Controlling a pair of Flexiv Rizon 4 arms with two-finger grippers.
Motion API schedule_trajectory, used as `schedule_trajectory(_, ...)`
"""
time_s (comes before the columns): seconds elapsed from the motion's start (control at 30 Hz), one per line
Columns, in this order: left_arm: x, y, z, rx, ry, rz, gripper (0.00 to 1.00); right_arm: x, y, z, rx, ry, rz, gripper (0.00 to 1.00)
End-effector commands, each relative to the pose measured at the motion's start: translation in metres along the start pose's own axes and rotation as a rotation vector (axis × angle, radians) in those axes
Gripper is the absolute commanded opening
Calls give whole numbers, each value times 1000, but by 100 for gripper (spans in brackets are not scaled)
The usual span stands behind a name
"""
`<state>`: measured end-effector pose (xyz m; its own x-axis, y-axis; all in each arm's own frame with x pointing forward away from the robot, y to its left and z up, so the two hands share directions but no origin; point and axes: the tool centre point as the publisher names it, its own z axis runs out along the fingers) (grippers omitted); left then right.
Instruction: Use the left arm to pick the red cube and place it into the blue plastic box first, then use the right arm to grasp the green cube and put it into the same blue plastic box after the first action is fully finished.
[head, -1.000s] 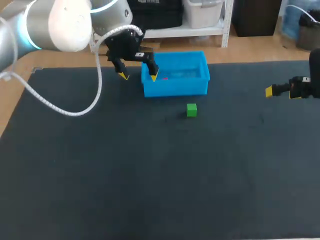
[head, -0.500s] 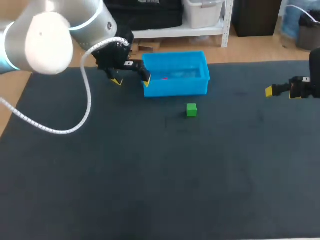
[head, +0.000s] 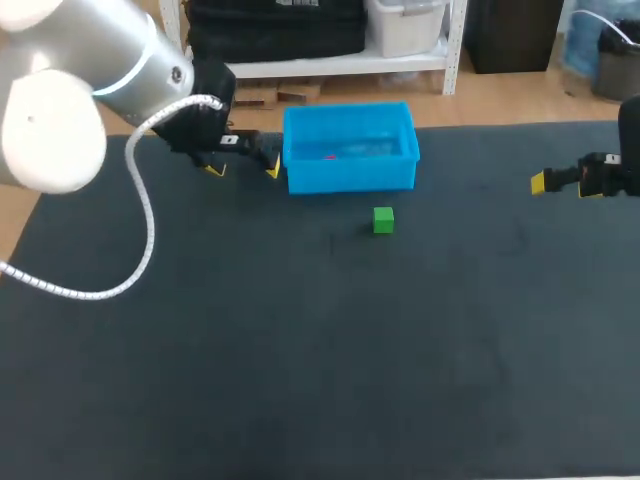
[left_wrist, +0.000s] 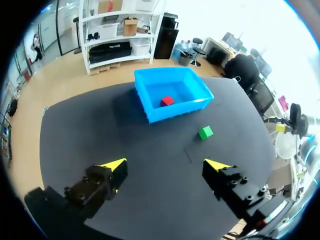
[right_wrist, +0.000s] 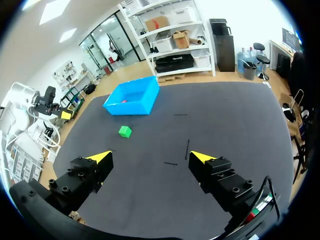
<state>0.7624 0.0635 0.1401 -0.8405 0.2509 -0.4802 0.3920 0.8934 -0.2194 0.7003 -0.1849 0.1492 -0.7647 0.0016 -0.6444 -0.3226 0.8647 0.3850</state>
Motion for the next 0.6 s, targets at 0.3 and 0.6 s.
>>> schedule_trajectory(0.3,42,6,-18,84,-121,53,100,0,0,0,-1,2,-1,100)
schedule_trajectory(0.6,67,5,-28,126,-120,90,100,0,0,0,-1,2,-1,100)
